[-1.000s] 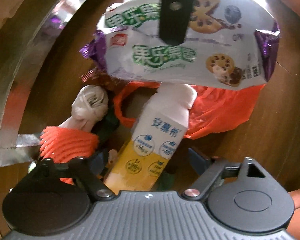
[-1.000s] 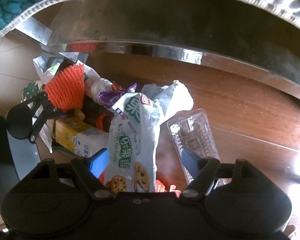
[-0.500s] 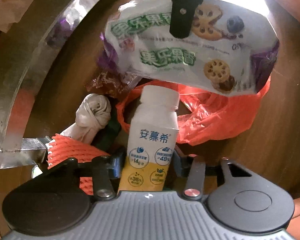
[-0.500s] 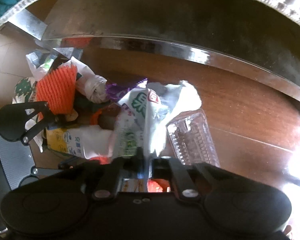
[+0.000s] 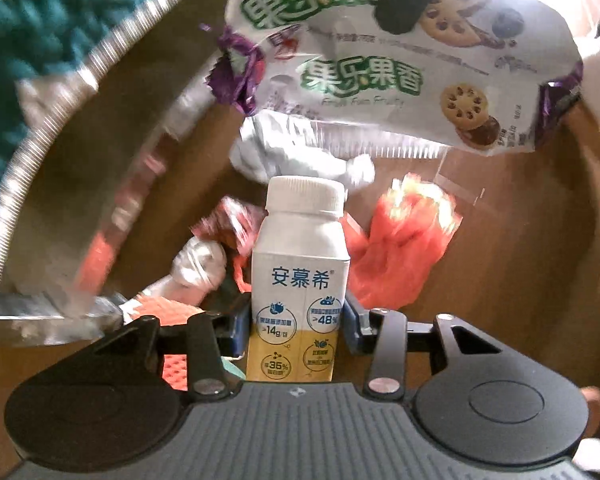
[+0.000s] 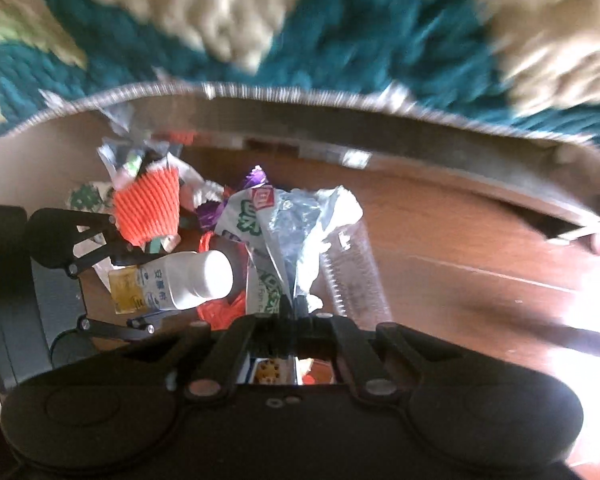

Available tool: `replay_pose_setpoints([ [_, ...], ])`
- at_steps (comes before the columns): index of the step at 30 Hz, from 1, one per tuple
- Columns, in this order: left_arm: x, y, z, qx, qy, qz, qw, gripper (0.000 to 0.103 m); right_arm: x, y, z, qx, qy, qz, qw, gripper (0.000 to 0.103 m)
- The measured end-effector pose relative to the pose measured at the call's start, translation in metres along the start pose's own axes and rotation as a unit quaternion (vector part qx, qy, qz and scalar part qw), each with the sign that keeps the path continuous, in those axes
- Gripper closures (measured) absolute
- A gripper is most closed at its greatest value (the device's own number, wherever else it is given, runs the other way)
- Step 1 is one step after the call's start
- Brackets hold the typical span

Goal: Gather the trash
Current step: 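Grasp the white-yellow yogurt bottle with left tool while right grasps the cookie wrapper, then carry the yogurt bottle and cookie wrapper over to the black-teal bin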

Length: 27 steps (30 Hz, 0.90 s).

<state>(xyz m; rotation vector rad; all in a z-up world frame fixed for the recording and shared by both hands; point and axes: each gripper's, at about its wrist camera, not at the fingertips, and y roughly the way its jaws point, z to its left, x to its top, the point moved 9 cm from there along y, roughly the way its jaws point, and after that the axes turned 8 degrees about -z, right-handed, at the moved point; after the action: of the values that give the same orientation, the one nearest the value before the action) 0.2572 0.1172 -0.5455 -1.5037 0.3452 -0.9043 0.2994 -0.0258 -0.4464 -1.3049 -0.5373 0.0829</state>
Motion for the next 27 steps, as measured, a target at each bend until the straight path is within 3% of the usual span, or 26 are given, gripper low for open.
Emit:
replay_pose_setpoints([
  [7,0.072,-0.084,-0.005,0.013,-0.023,-0.058,0.998,0.059,0.004,-0.105,-0.01,-0.024,0.007,-0.056,0.998,0.103],
  [14,0.143,-0.191,-0.019,0.023,-0.069,-0.115,0.9907,0.059,-0.005,-0.22,-0.027,-0.052,0.016,-0.132,0.99,0.103],
  [21,0.187,-0.279,-0.042,0.048,-0.112,-0.157,0.9801,0.059,-0.018,-0.333,-0.041,-0.069,0.029,-0.219,0.973,0.103],
  [27,0.23,-0.349,-0.073,0.079,-0.126,-0.189,0.9707,0.059,-0.03,-0.421,-0.053,-0.091,0.032,-0.295,0.951,0.103],
])
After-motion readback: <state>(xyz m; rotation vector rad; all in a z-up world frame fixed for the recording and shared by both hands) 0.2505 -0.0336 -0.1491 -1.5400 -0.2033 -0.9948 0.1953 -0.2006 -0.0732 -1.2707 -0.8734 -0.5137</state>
